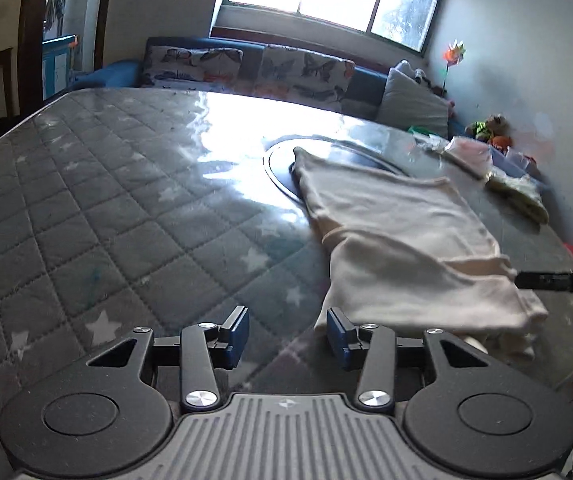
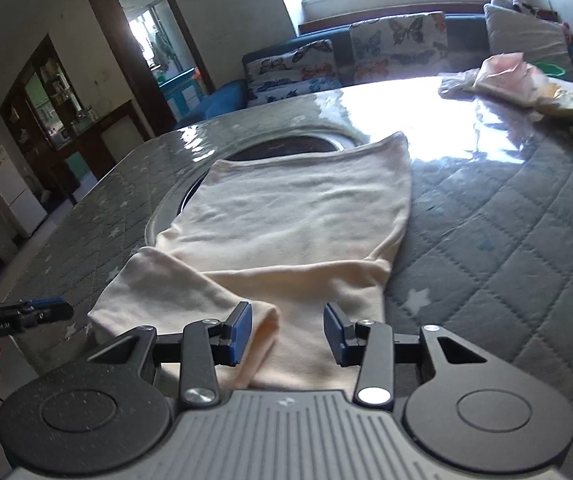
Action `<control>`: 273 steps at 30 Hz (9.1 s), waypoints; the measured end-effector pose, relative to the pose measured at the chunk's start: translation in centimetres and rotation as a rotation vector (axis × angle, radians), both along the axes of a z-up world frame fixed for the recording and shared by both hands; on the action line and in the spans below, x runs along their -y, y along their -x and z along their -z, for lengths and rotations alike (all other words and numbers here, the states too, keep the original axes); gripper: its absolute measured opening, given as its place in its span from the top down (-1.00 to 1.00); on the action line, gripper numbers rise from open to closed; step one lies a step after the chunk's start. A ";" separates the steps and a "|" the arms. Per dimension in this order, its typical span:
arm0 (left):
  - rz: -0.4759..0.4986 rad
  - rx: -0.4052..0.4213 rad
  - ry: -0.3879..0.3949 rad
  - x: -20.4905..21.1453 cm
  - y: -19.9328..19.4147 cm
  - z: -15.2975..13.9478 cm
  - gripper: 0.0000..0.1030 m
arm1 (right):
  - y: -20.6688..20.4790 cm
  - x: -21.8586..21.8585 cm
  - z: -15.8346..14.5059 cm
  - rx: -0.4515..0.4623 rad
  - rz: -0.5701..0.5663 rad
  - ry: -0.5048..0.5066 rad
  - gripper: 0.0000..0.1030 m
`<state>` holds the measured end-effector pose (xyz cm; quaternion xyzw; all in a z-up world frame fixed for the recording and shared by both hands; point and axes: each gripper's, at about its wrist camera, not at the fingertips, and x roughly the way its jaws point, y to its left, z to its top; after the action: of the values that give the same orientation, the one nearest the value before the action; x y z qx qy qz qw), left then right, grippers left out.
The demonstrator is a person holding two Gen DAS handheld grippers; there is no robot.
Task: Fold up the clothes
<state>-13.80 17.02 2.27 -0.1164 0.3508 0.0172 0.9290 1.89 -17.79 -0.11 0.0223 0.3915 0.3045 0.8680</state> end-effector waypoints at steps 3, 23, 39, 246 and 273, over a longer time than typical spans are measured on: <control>0.010 -0.002 -0.011 0.4 -0.1 0.2 0.09 | -0.1 -0.9 0.4 -0.014 -0.024 0.008 0.21; 0.090 0.041 -0.049 3.7 -1.5 0.6 -0.11 | 0.2 -6.2 -10.7 0.316 -0.186 0.026 0.88; 0.096 0.040 -0.174 5.3 -2.3 1.8 0.62 | 1.0 -7.8 -13.1 0.387 -0.194 0.083 0.88; 0.742 0.135 -0.394 12.3 -1.6 1.6 0.74 | 4.5 -2.1 -1.3 0.201 -0.329 0.268 0.29; 0.641 0.146 -0.283 9.9 -5.1 -0.4 0.57 | 4.0 -3.9 1.0 0.267 -0.485 0.260 0.70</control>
<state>-8.75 7.14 2.64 0.1283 0.2964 -0.2353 0.9167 -2.09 -13.86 -1.12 -0.2232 0.3034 0.4507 0.8093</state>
